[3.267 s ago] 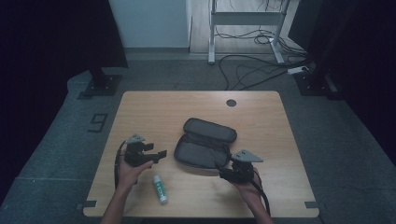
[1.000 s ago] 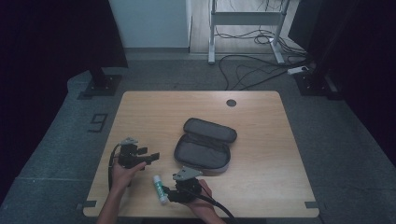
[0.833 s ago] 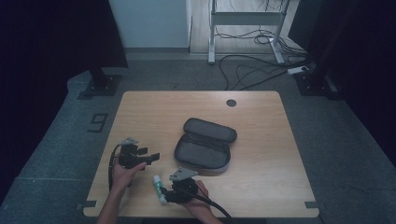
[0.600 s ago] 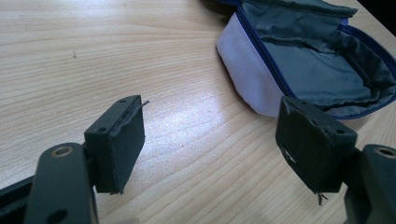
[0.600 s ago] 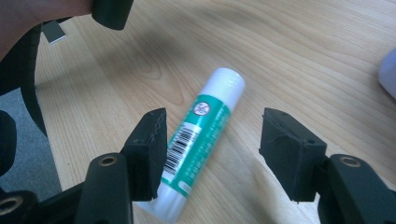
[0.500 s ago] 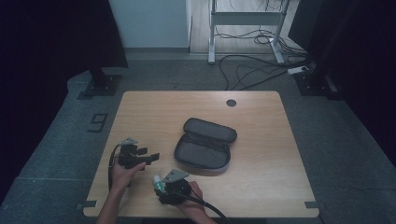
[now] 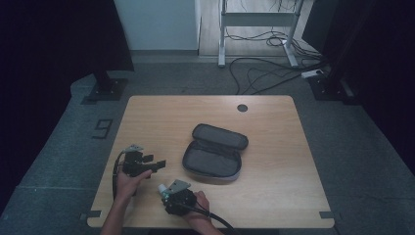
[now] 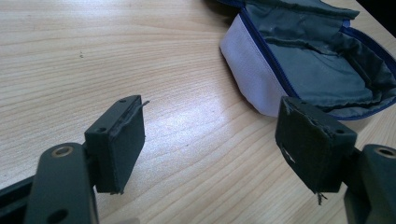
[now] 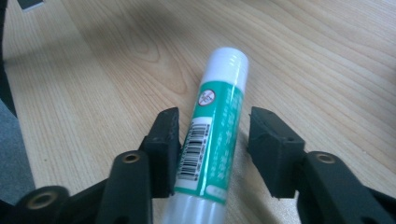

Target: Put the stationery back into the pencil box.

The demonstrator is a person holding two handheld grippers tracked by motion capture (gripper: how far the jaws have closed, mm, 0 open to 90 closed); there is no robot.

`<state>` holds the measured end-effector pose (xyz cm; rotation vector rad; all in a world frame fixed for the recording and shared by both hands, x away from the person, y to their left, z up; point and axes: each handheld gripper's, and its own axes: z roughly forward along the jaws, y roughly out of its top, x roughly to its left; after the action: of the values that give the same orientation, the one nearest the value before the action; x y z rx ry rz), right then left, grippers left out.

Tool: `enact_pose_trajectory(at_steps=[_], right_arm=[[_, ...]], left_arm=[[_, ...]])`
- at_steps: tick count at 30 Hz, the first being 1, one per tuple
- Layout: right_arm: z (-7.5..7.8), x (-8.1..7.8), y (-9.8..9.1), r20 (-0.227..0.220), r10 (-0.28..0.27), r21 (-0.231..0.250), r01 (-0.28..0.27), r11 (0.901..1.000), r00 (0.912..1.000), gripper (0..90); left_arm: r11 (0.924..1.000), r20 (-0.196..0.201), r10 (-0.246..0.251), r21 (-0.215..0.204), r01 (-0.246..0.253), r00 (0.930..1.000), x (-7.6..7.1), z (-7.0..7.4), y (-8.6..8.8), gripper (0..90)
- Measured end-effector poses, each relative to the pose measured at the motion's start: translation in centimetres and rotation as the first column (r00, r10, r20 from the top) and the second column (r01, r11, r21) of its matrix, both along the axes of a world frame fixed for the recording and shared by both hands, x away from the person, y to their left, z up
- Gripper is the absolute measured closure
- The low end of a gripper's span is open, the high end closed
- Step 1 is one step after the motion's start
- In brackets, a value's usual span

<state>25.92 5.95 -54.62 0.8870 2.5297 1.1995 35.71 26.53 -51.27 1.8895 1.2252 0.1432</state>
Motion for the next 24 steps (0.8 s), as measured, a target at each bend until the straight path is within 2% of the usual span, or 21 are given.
enact_pose_trajectory(at_steps=[6,12,15,24], right_arm=[[-0.2,-0.1,-0.2,0.019,-0.001,-0.02,0.001,0.9998,0.9998,63.2],[-0.1,0.0,-0.6,0.015,0.02,-0.024,-0.02,0.9995,0.9997,64.6],[0.1,0.3,-0.9,0.004,0.032,0.0,-0.032,0.9995,0.9995,64.8],[1.4,0.4,-2.5,0.018,0.035,0.045,-0.036,0.9983,0.9992,64.9]], left_arm=[[1.0,0.003,-0.002,-0.003,0.002,1.0,-0.1,0.0,0.0,24.4],[1.0,0.004,-0.001,0.0,0.001,1.0,0.0,0.0,0.1,25.7],[1.0,0.003,0.003,0.002,-0.003,1.0,0.0,0.0,0.2,26.0],[1.0,-0.002,0.004,0.008,-0.004,1.0,0.0,-0.1,0.1,26.0]])
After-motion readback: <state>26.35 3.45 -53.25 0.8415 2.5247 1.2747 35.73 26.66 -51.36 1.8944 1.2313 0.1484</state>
